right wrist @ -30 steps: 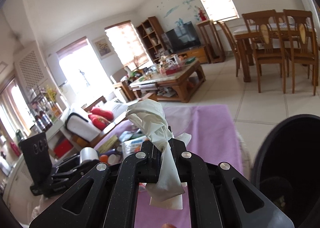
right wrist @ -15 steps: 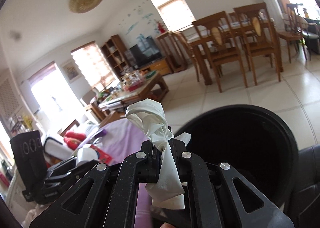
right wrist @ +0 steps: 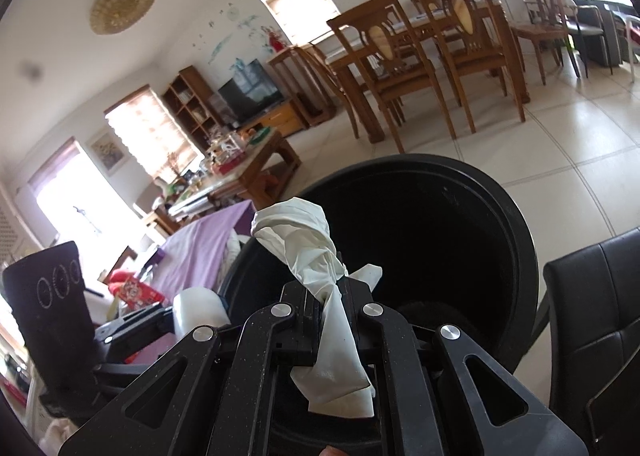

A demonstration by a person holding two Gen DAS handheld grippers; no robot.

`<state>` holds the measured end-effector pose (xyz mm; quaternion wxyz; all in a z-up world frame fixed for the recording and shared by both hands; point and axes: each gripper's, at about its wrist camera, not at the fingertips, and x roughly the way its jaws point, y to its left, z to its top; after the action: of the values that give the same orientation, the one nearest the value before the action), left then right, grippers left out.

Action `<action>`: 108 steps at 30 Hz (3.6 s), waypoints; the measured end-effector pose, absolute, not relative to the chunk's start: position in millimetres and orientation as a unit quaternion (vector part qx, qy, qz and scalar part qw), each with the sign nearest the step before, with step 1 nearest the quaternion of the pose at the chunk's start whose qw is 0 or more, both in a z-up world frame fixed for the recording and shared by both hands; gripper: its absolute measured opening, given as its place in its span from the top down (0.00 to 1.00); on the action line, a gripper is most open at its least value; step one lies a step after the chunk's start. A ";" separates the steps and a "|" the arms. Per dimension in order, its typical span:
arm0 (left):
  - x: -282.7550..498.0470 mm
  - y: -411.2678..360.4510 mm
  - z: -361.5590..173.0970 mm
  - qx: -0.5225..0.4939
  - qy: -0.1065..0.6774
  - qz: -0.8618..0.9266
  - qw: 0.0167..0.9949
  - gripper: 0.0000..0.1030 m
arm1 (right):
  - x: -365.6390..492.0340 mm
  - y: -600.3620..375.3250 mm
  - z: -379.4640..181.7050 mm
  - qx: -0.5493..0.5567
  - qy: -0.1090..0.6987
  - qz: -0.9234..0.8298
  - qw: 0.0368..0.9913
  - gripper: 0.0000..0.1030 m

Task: Collect trash
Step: 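Carry the tissue to the bin and open the right tool over it, then return the left tool to the table and grasp the red snack box, then drop the red box into the bin with the left tool while the right tool drops a plastic packet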

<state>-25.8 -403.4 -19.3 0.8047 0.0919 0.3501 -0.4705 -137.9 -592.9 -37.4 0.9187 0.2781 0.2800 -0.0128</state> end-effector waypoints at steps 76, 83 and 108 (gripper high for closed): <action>1.5 -86.4 -45.7 0.064 0.439 -0.301 0.844 0.51 | 173.4 -150.0 2.5 -0.082 0.453 0.252 0.851 0.05; -1.5 -75.0 -42.9 0.054 0.440 -0.300 0.845 0.51 | 188.8 -122.8 -29.8 -0.118 0.511 0.231 0.820 0.28; -8.9 -65.5 -15.6 0.009 0.345 -0.283 0.895 0.52 | 76.7 -238.4 83.1 0.104 0.311 0.235 0.915 0.86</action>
<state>-8.9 -65.5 -15.6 0.8949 0.0085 0.3452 -0.2828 76.7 -238.4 83.1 0.9150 0.1045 0.3110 0.2347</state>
